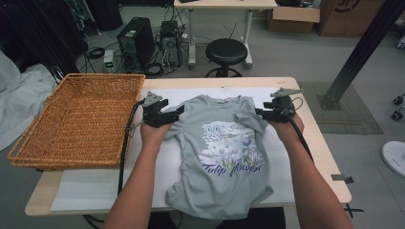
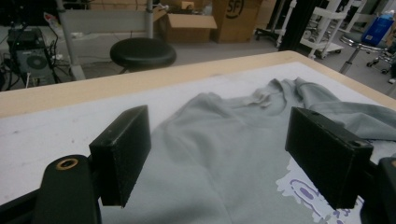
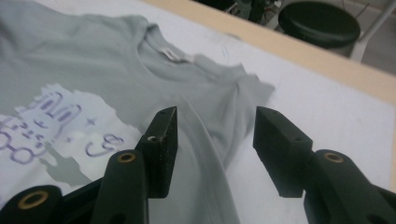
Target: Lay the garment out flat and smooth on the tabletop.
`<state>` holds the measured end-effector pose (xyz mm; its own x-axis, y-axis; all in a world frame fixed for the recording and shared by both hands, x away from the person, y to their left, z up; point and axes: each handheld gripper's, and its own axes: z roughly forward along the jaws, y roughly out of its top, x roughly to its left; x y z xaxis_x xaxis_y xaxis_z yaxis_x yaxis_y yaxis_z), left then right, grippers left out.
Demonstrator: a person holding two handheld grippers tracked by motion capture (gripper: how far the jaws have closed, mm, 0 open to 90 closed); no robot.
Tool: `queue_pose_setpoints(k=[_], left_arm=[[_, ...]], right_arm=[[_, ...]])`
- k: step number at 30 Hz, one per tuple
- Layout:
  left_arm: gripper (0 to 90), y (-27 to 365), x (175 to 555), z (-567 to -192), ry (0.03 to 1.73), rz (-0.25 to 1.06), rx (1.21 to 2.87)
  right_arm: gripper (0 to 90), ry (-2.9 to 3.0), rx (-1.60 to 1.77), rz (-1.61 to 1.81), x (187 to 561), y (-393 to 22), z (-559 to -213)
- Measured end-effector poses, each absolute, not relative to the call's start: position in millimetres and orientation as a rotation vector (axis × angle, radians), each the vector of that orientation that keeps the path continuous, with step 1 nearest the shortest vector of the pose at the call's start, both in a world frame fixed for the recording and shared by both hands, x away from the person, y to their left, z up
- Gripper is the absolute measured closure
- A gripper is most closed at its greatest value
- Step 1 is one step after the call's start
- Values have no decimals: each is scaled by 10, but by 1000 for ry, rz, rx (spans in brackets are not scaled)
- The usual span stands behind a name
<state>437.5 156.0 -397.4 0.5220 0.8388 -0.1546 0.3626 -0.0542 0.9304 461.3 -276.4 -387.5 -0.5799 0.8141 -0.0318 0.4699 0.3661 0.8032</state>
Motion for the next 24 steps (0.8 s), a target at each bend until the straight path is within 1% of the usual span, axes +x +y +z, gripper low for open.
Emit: queue_pose_setpoints(k=[2, 3, 4, 5, 6, 7, 8, 9, 10, 11, 12, 14, 15, 16, 18, 19, 21, 24], left_arm=[[225, 1562, 4374, -3978, 1026, 530, 1649], [225, 1565, 4371, -3979, 1017, 526, 1652], [224, 1568, 4368, -3979, 1009, 525, 1653], [223, 1573, 4364, -3976, 1001, 528, 1657], [223, 1580, 4360, -3974, 998, 532, 1661], [215, 1588, 4359, -3972, 1000, 530, 1661], [215, 1593, 4360, -3971, 1004, 526, 1657], [199, 1602, 4362, -3970, 1006, 523, 1654], [199, 1608, 4362, -3968, 1013, 527, 1654], [177, 1614, 4363, -3966, 1020, 527, 1653], [177, 1620, 4364, -3965, 1024, 524, 1649], [173, 1629, 4362, -3958, 1030, 531, 1648], [173, 1632, 4362, -3953, 1029, 530, 1642], [173, 1631, 4362, -3949, 1029, 532, 1637], [174, 1624, 4362, -3943, 1024, 537, 1631], [174, 1614, 4363, -3946, 1023, 536, 1626], [175, 1596, 4365, -3952, 1021, 533, 1625], [175, 1560, 4366, -3968, 1016, 522, 1630]], right_arm=[[517, 2236, 1181, 1043, 4626, -2830, -4084], [517, 2236, 1181, 1043, 4626, -2830, -4084], [519, 2245, 1205, 1020, 4630, -2856, -4156], [564, 2253, 1234, 1006, 4633, -2884, -4224], [635, 2274, 1262, 1022, 4633, -2915, -4286], [794, 2305, 1288, 1042, 4615, -2949, -4382], [794, 2305, 1288, 1042, 4615, -2949, -4382], [865, 2292, 1251, 1038, 4583, -2939, -4377], [865, 2292, 1251, 1038, 4583, -2939, -4377], [875, 2249, 1213, 1057, 4552, -2938, -4296], [875, 2249, 1213, 1057, 4552, -2938, -4296], [877, 2199, 1194, 1082, 4518, -2977, -4177], [880, 2142, 1211, 1101, 4465, -3068, -4063], [880, 2142, 1211, 1101, 4465, -3068, -4063], [877, 2081, 1271, 1091, 4375, -3223, -3986], [866, 2005, 1371, 1080, 4259, -3385, -3999], [846, 1982, 1472, 1054, 4172, -3499, -4077], [832, 1969, 1520, 1018, 4086, -3585, -4179]])
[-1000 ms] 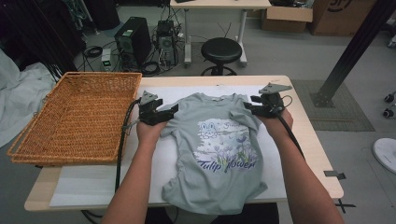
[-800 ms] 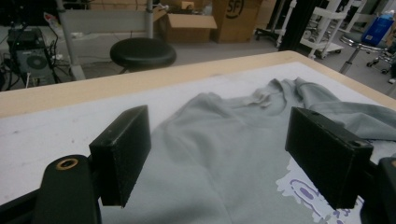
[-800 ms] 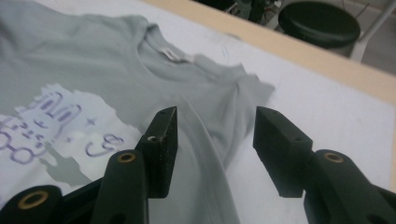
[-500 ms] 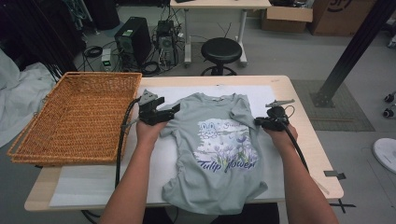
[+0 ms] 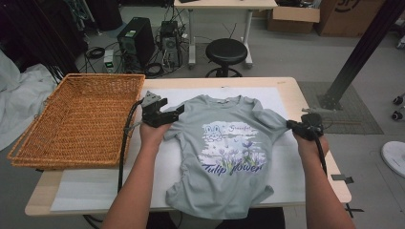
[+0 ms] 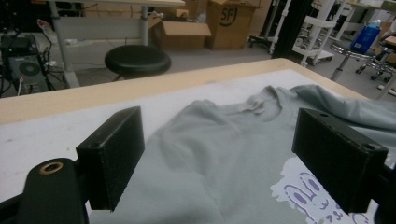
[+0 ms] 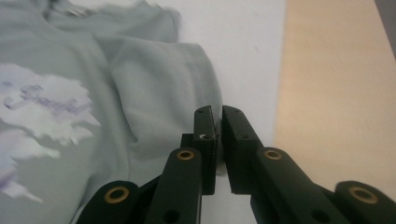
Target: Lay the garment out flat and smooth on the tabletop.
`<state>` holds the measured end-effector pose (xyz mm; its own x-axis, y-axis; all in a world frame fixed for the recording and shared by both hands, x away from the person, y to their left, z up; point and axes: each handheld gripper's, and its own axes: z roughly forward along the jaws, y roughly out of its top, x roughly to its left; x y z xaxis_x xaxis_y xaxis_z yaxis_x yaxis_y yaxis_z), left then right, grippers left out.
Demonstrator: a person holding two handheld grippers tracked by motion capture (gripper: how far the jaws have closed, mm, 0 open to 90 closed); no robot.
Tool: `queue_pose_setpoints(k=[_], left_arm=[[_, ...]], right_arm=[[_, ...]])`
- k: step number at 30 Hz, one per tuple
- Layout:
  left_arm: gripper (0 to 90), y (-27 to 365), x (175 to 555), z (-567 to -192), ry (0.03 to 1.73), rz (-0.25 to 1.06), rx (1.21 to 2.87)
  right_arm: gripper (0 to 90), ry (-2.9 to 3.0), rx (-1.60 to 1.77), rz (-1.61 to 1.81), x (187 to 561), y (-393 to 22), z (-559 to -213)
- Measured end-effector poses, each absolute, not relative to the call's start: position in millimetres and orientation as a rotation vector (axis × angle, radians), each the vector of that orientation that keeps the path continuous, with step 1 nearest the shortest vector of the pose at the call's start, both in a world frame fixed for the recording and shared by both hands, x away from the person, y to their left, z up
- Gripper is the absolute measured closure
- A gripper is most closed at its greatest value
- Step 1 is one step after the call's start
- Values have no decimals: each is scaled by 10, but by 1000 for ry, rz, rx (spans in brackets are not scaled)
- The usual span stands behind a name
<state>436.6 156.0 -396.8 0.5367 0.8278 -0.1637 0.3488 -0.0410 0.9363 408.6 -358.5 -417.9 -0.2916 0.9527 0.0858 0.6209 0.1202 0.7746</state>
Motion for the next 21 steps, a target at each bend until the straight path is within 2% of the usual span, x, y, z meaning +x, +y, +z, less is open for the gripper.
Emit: queue_pose_setpoints(k=[1, 2, 3, 6, 9, 13, 19, 21], left_arm=[[175, 1544, 4365, -3978, 1015, 518, 1638], [175, 1544, 4365, -3978, 1015, 518, 1638], [175, 1541, 4364, -3978, 1011, 514, 1641], [175, 1548, 4357, -3967, 1007, 522, 1642], [175, 1573, 4352, -3954, 1009, 533, 1645], [175, 1616, 4337, -3922, 1011, 549, 1650], [176, 1656, 4313, -3881, 1007, 563, 1646], [176, 1666, 4307, -3878, 1007, 564, 1651]], right_arm=[[760, 1953, 1519, 1011, 4065, -3607, -4198], [760, 1953, 1519, 1011, 4065, -3607, -4198], [679, 1912, 1518, 1034, 4089, -3603, -4158], [648, 1906, 1478, 1048, 4168, -3550, -4099], [602, 1971, 1404, 1027, 4459, -3374, -4070], [602, 2018, 1379, 983, 4666, -3246, -4085], [612, 2115, 1494, 877, 4907, -3167, -4364], [710, 2075, 1506, 928, 4879, -3163, -4429]])
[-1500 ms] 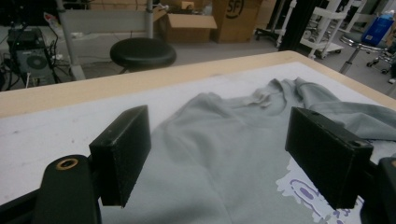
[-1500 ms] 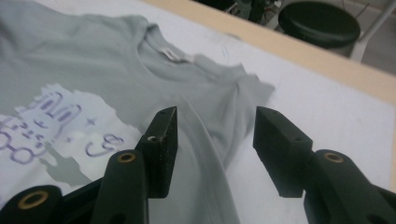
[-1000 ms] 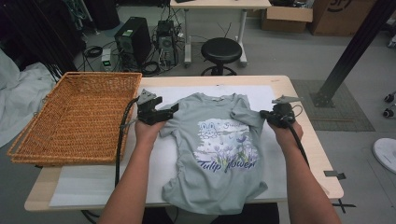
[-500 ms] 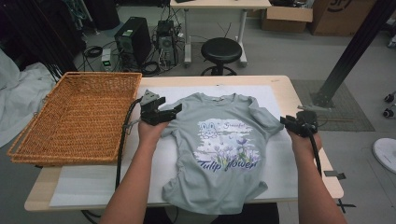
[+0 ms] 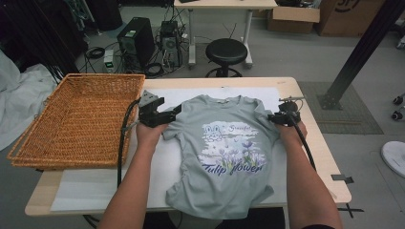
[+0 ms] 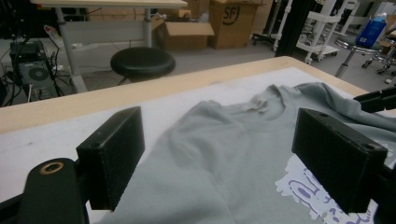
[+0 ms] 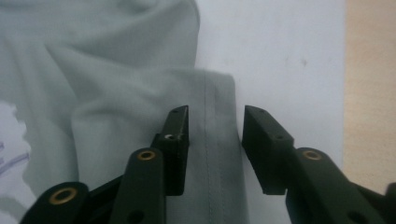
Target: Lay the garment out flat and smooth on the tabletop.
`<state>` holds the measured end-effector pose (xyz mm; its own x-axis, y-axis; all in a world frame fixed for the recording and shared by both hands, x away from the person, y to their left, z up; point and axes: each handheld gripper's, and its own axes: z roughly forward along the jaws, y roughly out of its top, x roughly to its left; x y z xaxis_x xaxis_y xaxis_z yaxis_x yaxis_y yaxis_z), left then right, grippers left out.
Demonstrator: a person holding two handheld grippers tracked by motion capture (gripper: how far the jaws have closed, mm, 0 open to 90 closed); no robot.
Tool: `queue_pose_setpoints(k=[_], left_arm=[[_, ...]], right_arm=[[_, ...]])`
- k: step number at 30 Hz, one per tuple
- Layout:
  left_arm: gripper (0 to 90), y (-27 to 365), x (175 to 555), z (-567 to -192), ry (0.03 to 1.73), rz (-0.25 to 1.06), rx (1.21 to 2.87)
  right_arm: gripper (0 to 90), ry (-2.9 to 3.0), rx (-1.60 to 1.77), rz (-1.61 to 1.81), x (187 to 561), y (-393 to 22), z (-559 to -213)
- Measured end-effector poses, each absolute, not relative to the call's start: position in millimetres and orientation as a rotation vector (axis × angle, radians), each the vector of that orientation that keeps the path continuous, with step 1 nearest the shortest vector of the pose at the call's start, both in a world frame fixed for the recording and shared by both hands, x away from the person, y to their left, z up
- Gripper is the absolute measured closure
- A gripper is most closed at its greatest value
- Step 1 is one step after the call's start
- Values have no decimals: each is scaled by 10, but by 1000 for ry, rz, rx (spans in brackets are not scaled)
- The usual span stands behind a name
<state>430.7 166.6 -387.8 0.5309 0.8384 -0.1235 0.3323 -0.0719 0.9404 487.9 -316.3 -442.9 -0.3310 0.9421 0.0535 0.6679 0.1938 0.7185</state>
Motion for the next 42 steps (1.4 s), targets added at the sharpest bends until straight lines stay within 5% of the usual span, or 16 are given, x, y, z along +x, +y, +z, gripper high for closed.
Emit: queue_pose_setpoints(k=[1, 12, 14, 16, 23, 34, 42], left_arm=[[176, 1668, 4306, -3877, 1005, 566, 1652], [177, 1696, 4302, -3853, 1008, 580, 1634], [178, 1707, 4310, -3861, 1019, 578, 1631], [178, 1703, 4314, -3866, 1019, 575, 1630], [167, 1715, 4310, -3852, 1021, 596, 1617], [159, 1662, 4403, -3898, 1102, 527, 1667], [153, 1358, 4874, -3900, 1094, 453, 1792]], right_arm=[[850, 2071, 1489, 935, 4857, -3148, -4438], [865, 1898, 1538, 809, 4608, -3514, -4196], [831, 1865, 1579, 780, 4540, -3611, -4179], [701, 1792, 1603, 772, 4464, -3642, -4169], [585, 1869, 1481, 865, 4514, -3468, -4114], [553, 1982, 1438, 895, 4584, -3260, -4240], [509, 2001, 1309, 927, 4369, -3131, -4023]])
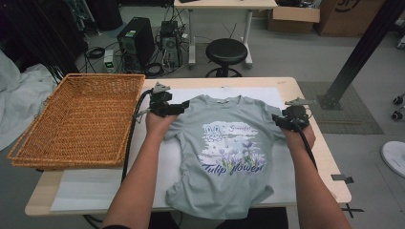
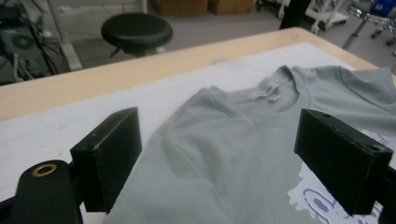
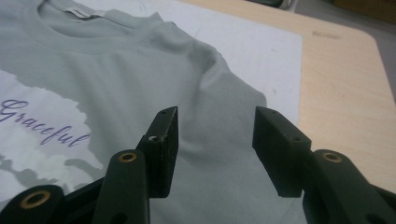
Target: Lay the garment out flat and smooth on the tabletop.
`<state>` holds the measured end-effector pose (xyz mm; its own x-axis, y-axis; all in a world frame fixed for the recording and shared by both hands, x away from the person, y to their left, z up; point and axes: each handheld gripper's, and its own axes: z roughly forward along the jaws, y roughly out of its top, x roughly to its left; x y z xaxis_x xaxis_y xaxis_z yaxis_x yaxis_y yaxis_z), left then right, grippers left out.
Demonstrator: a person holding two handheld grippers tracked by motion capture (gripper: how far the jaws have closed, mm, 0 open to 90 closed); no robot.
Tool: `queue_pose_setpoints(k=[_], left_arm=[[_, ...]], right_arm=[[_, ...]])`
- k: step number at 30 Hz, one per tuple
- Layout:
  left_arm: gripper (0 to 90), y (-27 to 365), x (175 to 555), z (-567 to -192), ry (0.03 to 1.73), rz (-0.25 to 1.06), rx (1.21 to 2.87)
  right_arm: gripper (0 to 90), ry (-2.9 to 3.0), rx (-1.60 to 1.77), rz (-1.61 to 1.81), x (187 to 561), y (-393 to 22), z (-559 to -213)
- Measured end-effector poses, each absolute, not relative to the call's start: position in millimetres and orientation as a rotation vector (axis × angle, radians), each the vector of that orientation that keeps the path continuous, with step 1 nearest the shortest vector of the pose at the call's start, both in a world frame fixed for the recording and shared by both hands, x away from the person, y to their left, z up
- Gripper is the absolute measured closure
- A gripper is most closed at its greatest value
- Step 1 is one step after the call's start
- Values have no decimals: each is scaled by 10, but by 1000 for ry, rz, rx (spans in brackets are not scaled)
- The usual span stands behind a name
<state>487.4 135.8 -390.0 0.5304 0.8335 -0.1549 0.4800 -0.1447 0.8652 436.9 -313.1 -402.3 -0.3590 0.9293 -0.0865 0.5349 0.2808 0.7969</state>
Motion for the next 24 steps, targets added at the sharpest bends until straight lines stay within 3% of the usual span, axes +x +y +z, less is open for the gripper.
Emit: queue_pose_setpoints(k=[4, 12, 17, 21, 22, 24], left_arm=[[139, 1284, 5091, -3983, 1118, 424, 1838], [159, 1205, 5481, -4172, 1150, 389, 1908], [172, 1210, 5644, -4299, 1164, 352, 1937], [341, 1158, 5713, -4419, 1210, 329, 2036], [341, 1140, 5698, -4428, 1199, 366, 2055], [745, 1098, 5652, -4402, 1136, 424, 2128]], right_arm=[[488, 1986, 1296, 963, 4274, -3128, -3938], [360, 1938, 1319, 1038, 4088, -3116, -3812], [341, 1916, 1343, 1020, 4073, -3153, -3786], [339, 1887, 1354, 1011, 4049, -3179, -3755], [339, 1887, 1354, 1011, 4049, -3179, -3755], [340, 1887, 1356, 1006, 4047, -3175, -3751]])
